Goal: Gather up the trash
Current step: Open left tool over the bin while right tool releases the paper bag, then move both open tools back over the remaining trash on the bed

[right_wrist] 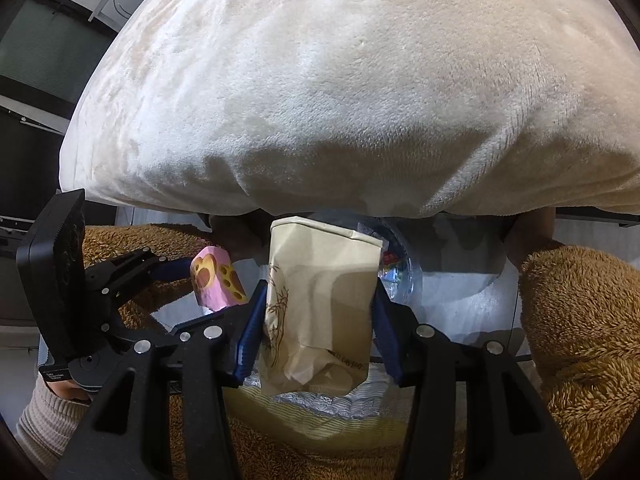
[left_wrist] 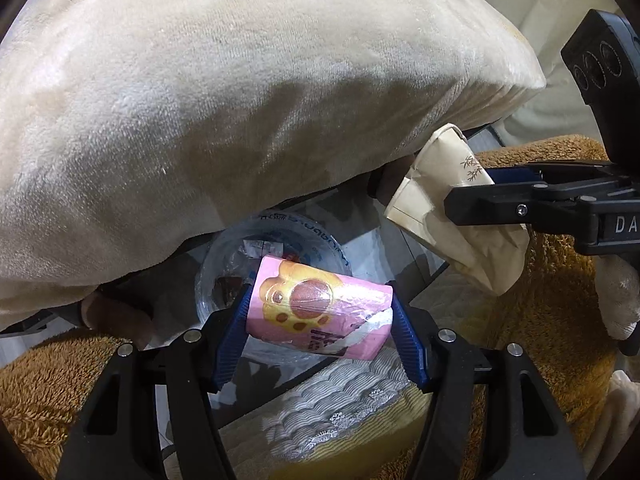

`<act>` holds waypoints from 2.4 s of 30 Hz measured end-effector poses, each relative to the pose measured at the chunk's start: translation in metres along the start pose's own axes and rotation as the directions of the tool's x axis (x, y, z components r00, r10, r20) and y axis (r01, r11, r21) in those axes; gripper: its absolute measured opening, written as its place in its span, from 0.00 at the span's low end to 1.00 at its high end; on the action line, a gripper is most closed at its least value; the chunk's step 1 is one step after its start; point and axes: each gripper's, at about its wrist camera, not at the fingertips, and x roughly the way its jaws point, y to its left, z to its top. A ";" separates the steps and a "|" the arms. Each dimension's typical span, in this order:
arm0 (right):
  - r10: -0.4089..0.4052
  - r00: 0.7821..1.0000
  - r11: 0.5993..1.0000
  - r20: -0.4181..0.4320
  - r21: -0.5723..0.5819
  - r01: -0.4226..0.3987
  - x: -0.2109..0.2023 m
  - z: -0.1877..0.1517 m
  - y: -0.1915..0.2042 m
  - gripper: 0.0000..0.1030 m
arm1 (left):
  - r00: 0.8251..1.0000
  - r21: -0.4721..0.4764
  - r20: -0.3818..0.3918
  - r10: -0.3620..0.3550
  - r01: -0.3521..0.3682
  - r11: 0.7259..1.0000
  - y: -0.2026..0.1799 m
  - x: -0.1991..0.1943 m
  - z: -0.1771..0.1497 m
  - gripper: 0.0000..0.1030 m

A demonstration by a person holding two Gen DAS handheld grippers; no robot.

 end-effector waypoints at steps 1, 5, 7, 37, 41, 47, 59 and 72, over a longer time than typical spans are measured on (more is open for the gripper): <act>0.000 1.000 1.000 -0.003 -0.001 0.000 0.001 0.001 0.000 0.49 | 1.000 0.000 -0.004 -0.001 0.001 1.000 0.000 0.001 0.000 0.61; 0.001 1.000 1.000 -0.015 -0.003 -0.001 0.005 0.000 0.002 0.51 | 1.000 -0.001 -0.019 -0.001 0.001 1.000 0.000 0.001 0.002 0.62; 0.007 1.000 1.000 -0.019 -0.003 -0.007 0.006 0.001 0.003 0.52 | 0.999 -0.006 -0.035 -0.006 0.006 1.000 0.000 0.004 0.001 0.63; -0.017 0.992 0.999 0.124 -0.028 0.021 -0.062 -0.029 0.022 0.66 | 0.983 -0.057 0.170 0.062 -0.053 0.997 -0.008 -0.072 -0.015 0.75; -0.017 0.986 0.998 0.168 -0.049 0.026 -0.080 -0.042 0.031 0.66 | 0.970 -0.057 0.232 0.078 -0.066 0.996 -0.016 -0.098 -0.023 0.75; -0.010 0.965 0.996 0.261 -0.081 0.032 -0.119 -0.062 0.045 0.66 | 0.940 -0.072 0.326 0.101 -0.082 0.994 -0.030 -0.140 -0.034 0.75; 0.012 0.902 0.990 0.431 -0.134 0.051 -0.191 -0.098 0.069 0.66 | 0.866 -0.052 0.482 0.136 -0.126 0.991 -0.072 -0.209 -0.054 0.75; 0.017 0.914 0.988 0.406 -0.147 0.047 -0.180 -0.069 0.065 0.66 | 0.868 -0.075 0.473 0.151 -0.132 0.988 -0.053 -0.204 -0.029 0.75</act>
